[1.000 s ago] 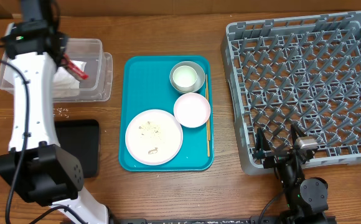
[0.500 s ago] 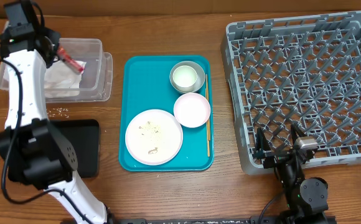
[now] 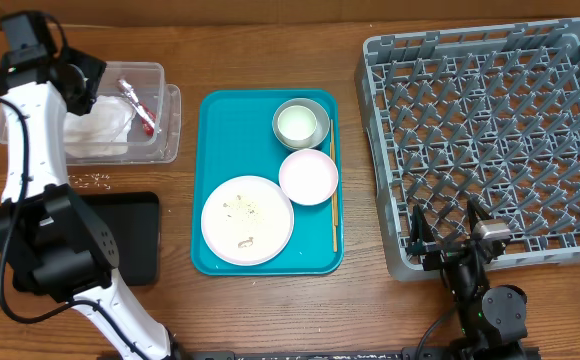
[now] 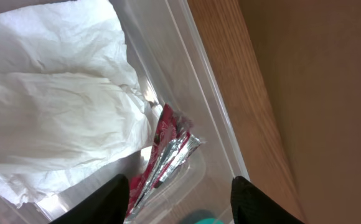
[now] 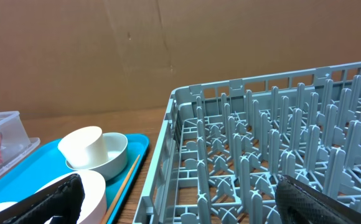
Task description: Sort waste into correct bins and load items into the dishwasher
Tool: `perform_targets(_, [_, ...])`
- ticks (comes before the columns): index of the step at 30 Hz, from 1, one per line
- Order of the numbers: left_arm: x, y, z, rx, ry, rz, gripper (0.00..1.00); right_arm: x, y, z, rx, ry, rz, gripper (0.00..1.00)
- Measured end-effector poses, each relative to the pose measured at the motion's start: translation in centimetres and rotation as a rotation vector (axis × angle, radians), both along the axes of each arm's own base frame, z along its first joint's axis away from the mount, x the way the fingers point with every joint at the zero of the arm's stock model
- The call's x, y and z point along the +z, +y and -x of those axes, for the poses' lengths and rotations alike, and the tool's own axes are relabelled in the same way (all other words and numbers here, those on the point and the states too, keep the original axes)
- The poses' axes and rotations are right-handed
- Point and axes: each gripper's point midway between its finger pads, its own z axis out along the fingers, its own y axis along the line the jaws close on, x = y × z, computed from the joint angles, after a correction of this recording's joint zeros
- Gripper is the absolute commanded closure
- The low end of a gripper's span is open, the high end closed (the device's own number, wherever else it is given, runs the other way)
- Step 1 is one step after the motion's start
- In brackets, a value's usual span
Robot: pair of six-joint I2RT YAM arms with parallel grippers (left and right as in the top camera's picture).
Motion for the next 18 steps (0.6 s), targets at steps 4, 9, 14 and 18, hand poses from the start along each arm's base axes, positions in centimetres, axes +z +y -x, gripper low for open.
perform_targets(4, [0.7, -0.1, -0.3, -0.054, -0.054, 0.064, 0.38, 0.0, 0.0, 0.0, 0.000, 0.000, 0.000, 0.00])
perform_targets(9, [3.4, -2.7, -1.9, -0.285, -0.195, 0.065, 0.32, 0.0, 0.0, 0.0, 0.000, 0.001, 0.001, 0.00])
perform_targets(14, [7.6, -9.4, -1.2, -0.587, -0.285, -0.023, 0.15, 0.0, 0.0, 0.0, 0.000, 0.001, 0.001, 0.00])
perform_targets(18, [10.4, -17.6, 0.4, -0.859, -0.336, -0.115, 0.00, 0.0, 0.0, 0.0, 0.000, 0.000, 0.000, 0.00])
